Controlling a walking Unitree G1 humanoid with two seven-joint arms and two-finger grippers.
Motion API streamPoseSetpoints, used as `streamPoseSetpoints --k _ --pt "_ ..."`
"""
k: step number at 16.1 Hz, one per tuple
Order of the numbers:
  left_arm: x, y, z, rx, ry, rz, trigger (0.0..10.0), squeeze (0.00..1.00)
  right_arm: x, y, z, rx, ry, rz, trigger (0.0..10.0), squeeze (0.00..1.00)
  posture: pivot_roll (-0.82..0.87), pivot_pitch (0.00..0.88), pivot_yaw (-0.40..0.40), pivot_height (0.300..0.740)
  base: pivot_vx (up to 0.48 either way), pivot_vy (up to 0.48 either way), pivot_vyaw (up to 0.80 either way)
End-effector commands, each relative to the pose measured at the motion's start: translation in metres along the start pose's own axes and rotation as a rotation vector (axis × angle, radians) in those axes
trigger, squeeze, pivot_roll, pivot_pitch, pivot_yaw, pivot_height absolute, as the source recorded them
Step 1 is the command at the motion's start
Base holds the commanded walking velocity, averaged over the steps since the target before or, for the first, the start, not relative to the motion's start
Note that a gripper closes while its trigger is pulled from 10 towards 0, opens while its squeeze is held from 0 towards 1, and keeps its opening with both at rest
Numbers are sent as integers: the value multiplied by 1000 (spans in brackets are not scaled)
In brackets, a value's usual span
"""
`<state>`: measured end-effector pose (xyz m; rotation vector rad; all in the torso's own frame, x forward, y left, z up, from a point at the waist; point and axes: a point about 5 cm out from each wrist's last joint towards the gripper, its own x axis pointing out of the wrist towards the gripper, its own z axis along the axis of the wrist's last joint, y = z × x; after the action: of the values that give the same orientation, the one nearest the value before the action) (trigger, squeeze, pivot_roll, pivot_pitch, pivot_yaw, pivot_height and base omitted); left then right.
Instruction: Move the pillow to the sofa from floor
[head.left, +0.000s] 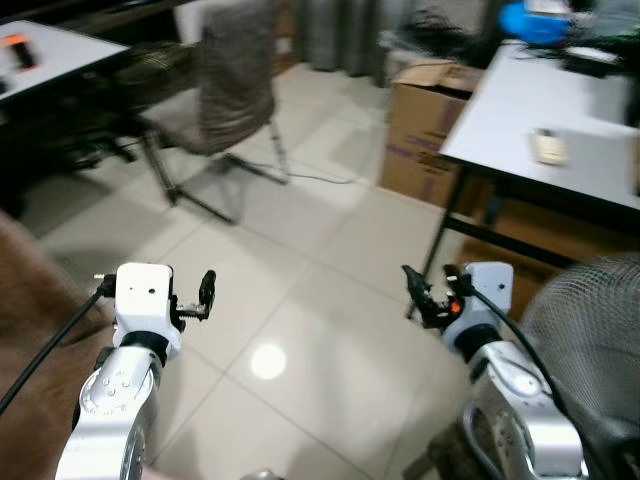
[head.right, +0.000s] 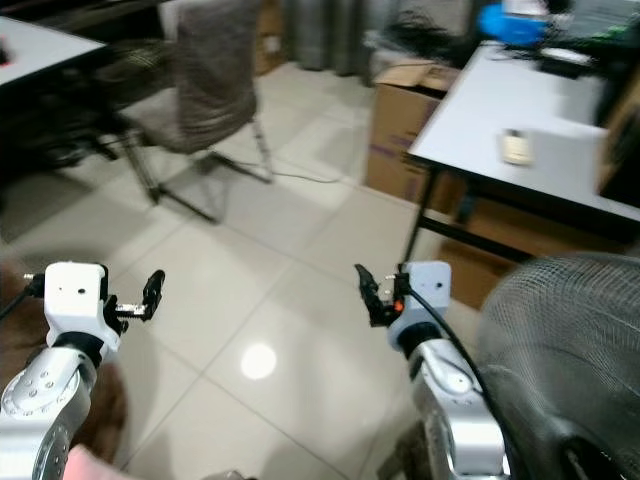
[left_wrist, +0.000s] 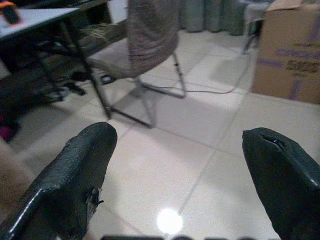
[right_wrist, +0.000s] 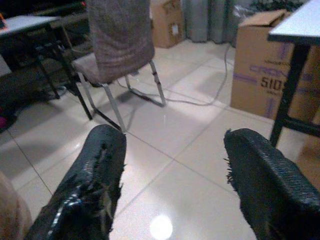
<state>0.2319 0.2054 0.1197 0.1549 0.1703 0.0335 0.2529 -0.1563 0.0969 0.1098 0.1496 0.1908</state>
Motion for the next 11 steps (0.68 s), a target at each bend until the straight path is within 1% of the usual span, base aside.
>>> streamPoseSetpoints --k 1,2,3,4,5,7,9,10,11 --pt "-1 0 8 47 -22 -10 10000 0 -2 -3 5 -13 -20 -14 10000 1000 -14 0 70 740 0 0 0" --pt "-4 2 12 29 -36 -6 10000 0 -4 -5 9 -4 -35 -21 10000 1000 -25 0 67 740 0 0 0" --pt "-4 4 16 20 -49 11 10000 0 -5 -6 13 -19 -44 -22 10000 1000 -44 0 67 740 0 0 0" --pt "-3 7 17 24 -54 25 10000 0 -9 -6 14 -34 -45 -13 10000 1000 -53 0 74 740 0 0 800" --pt "-3 9 19 28 -58 26 10000 0 -14 -7 13 -27 -42 -14 10000 1000 -57 5 69 740 0 0 800" --pt "-1 13 28 28 -76 45 10000 0 -17 -8 13 -7 -34 -25 10000 1000 -53 22 65 740 0 0 800" --pt "1 15 31 19 -73 70 10000 0 -17 -4 14 -11 -35 -10 10000 1000 -60 29 71 740 0 0 800" --pt "4 8 33 -6 -75 48 10000 0 -18 -4 14 -11 -33 -11 10000 1000 -83 12 80 740 0 0 800" --pt "8 -6 31 10 -67 -10 10000 0 -19 -9 14 -26 -24 -48 10000 1000 -107 0 79 740 0 0 800"
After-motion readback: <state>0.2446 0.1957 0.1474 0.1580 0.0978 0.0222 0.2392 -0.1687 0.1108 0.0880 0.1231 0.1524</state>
